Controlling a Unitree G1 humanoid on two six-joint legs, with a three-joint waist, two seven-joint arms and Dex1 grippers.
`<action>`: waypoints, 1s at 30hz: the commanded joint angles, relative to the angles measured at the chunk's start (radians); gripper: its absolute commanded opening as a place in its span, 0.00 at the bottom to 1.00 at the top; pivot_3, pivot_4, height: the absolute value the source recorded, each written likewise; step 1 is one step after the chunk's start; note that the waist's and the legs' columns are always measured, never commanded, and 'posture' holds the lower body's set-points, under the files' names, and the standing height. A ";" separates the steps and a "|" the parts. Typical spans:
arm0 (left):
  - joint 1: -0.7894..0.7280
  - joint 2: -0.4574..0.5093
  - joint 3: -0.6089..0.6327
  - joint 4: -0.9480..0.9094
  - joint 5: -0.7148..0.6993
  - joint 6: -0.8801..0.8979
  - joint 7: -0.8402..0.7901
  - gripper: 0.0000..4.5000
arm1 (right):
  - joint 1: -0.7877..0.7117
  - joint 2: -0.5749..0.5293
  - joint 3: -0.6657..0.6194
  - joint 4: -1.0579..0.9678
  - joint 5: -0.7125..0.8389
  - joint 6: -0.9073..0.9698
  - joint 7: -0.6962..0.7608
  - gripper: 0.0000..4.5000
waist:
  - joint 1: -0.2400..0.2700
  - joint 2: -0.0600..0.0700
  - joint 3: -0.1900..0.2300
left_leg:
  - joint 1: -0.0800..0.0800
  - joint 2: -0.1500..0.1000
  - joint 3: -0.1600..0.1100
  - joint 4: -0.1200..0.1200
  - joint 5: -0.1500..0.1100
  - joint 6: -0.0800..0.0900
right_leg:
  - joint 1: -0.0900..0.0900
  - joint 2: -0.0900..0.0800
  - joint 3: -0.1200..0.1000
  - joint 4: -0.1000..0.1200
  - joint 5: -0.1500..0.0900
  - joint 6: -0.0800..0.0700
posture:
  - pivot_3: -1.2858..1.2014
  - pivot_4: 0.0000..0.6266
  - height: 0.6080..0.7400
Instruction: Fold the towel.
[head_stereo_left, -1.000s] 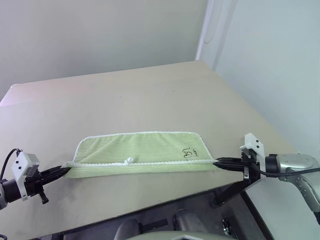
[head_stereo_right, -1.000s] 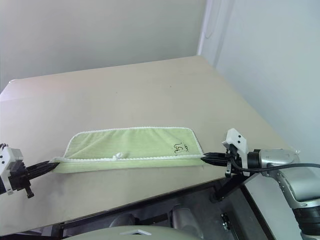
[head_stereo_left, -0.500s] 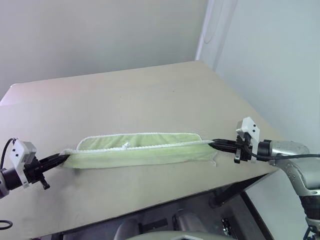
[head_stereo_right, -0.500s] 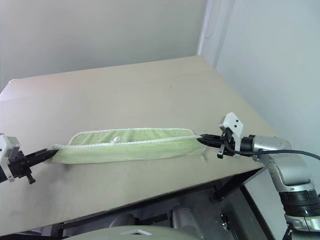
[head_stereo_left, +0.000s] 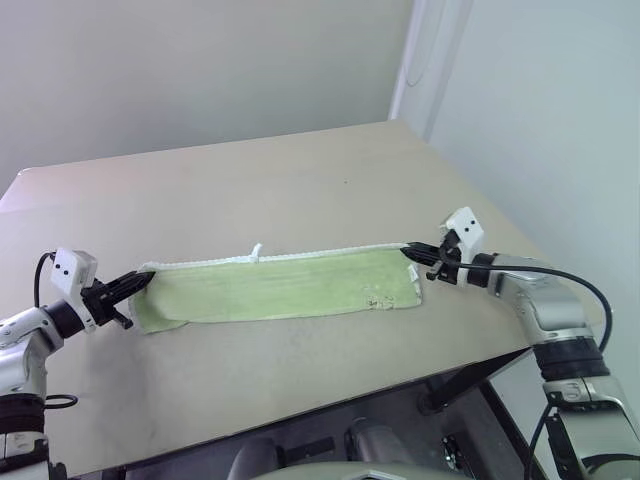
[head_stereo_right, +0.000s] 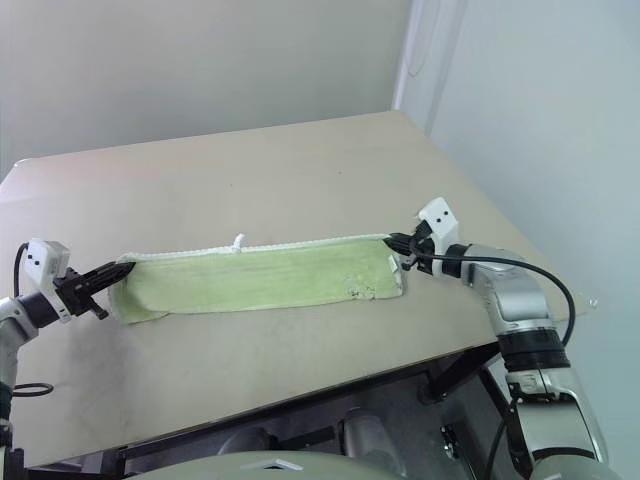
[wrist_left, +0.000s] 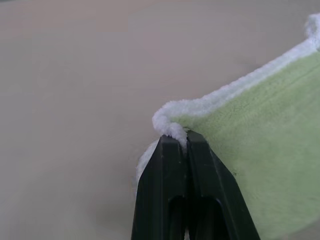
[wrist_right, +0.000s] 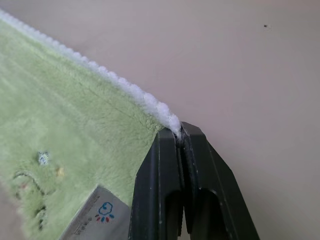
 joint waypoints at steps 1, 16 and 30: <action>-0.059 -0.002 -0.012 0.067 0.034 -0.062 0.034 0.00 | -0.046 0.024 0.022 0.052 -0.047 -0.012 -0.025 0.01 | 0.001 0.000 0.000 | 0.000 0.000 0.000 0.000 0.000 0.000 | 0.000 0.000 0.000 0.000 0.001 0.001 | 0.52 0.00 1.00; -0.089 -0.011 -0.001 0.083 0.013 -0.037 0.022 0.88 | -0.124 0.090 -0.039 0.128 -0.047 0.032 -0.111 0.64 | -0.003 0.000 0.000 | -0.001 -0.001 -0.001 0.001 0.000 0.000 | -0.001 0.000 0.000 0.002 0.002 0.003 | 0.52 0.00 1.00; 0.058 -0.045 -0.015 -0.581 -0.269 0.347 -0.016 1.00 | 0.071 0.025 -0.500 -0.301 0.561 1.107 -0.147 0.88 | 0.028 0.001 -0.001 | -0.009 -0.001 -0.005 0.002 0.000 0.001 | -0.005 -0.001 -0.004 0.000 0.002 0.003 | 0.52 0.00 1.00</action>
